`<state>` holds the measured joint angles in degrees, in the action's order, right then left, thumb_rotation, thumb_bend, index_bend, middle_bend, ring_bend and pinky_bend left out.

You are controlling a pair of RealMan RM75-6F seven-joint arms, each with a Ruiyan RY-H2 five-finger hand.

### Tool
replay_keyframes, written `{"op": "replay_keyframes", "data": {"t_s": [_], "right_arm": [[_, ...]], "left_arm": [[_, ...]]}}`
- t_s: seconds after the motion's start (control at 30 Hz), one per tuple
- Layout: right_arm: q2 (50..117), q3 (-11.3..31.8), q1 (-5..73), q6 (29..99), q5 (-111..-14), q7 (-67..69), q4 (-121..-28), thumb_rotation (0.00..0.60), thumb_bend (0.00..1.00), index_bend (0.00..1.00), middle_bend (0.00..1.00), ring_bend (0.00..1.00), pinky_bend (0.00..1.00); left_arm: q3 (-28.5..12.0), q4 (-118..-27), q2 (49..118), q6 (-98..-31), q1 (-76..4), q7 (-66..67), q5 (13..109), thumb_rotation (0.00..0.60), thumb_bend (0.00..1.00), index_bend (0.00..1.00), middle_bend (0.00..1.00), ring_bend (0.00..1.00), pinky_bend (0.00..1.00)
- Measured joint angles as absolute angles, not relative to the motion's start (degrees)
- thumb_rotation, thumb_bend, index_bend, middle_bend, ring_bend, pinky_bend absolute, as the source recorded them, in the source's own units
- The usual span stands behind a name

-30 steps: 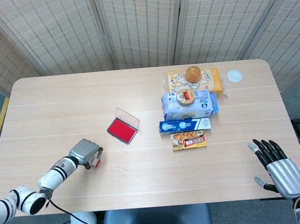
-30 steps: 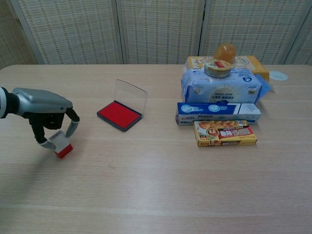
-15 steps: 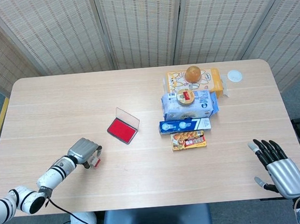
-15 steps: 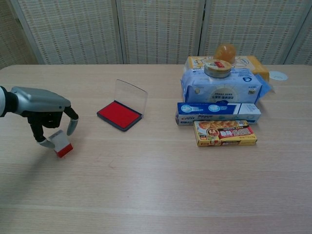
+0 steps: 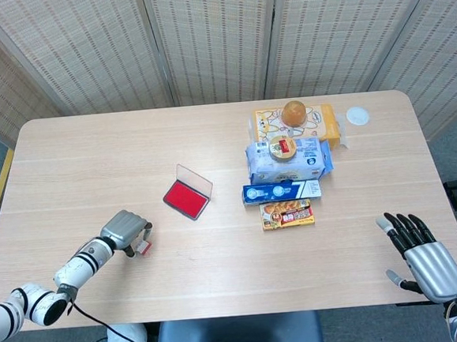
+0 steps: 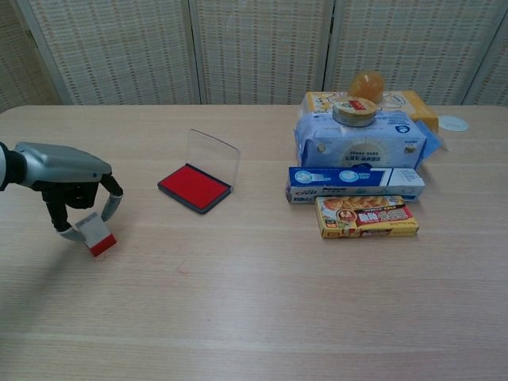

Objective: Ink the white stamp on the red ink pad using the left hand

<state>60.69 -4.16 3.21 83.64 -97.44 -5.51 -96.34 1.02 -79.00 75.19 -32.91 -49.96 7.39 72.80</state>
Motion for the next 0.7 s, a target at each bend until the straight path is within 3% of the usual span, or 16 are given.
{"op": "replay_keyframes", "data": {"t_s": [0.4,0.57,0.7], "right_arm": [[60.4,-4.4,3.0,84.5,-98.3,-4.3,-95.9,0.6,0.23,0.0,0.0,0.0,0.0],[60.1,-4.2,3.1,84.3,-97.9,-3.7,-95.9,0.6,0.23,0.0,0.0,0.0,0.0],[59.8,-3.8,3.3,84.1,-96.9,-2.6,-95.9,0.6,0.23,0.0,0.0,0.0,0.0]], "left_arm": [[0.4,-84.1,71.2,-33.8,-50.1,8.9,71.3,0.6,0.26,0.81,1.0,0.94,0.8],[-0.6,-86.4,68.7,-32.5,-51.9,11.2,67.9,0.6,0.38,0.86,1.0,0.94,0.8],[-1.4,-87.8,67.1,-30.0,-54.5,12.7,63.9,0.6,0.42,0.87,1.0,0.94,0.8]]}}
